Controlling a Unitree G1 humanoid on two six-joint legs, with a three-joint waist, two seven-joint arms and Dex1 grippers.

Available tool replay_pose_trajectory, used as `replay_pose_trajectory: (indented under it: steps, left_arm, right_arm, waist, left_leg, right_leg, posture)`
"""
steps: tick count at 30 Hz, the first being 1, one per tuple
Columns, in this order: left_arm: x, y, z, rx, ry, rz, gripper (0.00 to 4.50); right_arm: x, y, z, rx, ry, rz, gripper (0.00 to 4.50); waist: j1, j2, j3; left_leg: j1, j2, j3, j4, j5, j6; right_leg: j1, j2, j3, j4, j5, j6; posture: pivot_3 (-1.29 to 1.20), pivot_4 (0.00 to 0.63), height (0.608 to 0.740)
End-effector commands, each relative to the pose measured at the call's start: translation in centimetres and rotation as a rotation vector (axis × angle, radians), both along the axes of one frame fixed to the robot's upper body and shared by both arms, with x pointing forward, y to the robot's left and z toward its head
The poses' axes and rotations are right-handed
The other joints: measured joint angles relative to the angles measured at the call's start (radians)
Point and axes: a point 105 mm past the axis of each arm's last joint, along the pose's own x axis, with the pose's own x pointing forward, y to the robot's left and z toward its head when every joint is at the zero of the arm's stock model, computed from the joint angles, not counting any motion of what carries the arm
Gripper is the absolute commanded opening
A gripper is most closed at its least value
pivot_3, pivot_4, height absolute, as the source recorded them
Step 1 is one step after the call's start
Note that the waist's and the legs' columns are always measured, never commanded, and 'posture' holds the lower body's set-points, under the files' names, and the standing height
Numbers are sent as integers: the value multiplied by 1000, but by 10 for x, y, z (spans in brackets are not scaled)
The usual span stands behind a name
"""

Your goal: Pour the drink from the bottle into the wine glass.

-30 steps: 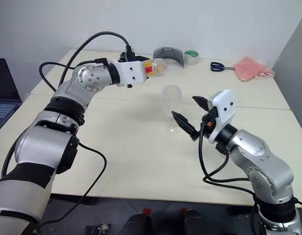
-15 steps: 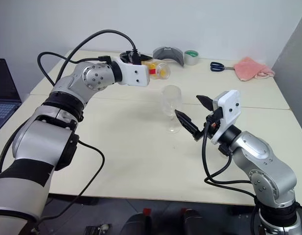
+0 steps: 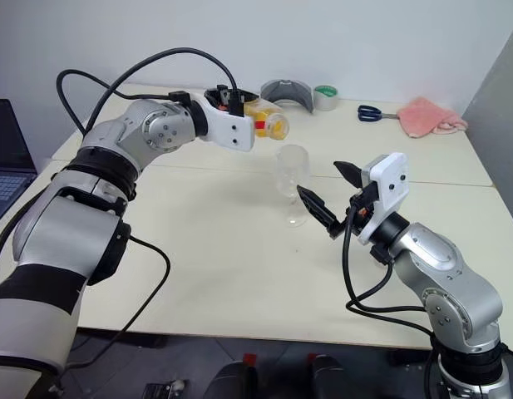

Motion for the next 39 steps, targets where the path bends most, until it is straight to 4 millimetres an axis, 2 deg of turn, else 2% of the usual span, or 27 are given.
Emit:
replay_pose_trajectory:
  steps: [1, 39]
  left_arm:
    - [-4, -4, 29, -16, -92, -22, 1747]
    - [-3, -4, 39, 139, -250, -12, 1747]
  right_arm:
    - [-6, -2, 15, 14, -75, -9, 4500]
    - [-5, -1, 12, 20, -78, -19, 4500]
  waist:
    - [0, 0, 0]
    - [0, 0, 0]
  left_leg:
    - [0, 0, 0, 0, 0, 0]
    - [0, -7, -1, 0, 0, 0]
  right_leg:
    - [0, 0, 0, 0, 0, 0]
    - [0, -7, 0, 1, 0, 1]
  posture:
    - [0, 150, 740]
    - [0, 150, 740]
